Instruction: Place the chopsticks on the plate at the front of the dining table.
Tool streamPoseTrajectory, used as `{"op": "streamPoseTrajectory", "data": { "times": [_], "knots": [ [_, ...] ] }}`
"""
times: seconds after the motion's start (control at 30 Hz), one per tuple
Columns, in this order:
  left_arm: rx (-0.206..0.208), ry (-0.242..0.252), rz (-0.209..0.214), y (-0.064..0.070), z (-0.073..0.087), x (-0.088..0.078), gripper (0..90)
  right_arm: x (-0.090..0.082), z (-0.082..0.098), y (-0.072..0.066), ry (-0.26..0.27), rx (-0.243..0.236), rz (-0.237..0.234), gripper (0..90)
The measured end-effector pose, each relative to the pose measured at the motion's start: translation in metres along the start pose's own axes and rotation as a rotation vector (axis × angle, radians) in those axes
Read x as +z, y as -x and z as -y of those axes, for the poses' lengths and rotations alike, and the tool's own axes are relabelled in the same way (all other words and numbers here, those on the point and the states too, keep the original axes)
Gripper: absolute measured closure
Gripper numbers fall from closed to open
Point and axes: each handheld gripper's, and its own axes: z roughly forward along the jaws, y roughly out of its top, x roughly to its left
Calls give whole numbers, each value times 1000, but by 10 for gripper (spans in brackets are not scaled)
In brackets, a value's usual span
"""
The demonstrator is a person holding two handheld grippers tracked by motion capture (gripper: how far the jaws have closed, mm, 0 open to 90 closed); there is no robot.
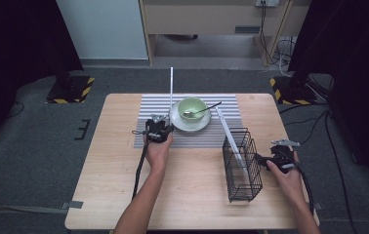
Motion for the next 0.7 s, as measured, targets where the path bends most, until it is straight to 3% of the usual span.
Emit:
{"op": "streamPoseTrajectory", "data": {
  "times": [0.5,0.7],
  "knots": [
    [-20,-50,2,-2,9,10,862,0,0,0,0,3,3,63],
    [-28,-49,-1,-4,11,9,862,0,0,-1,0,3,4,63]
  ]
}}
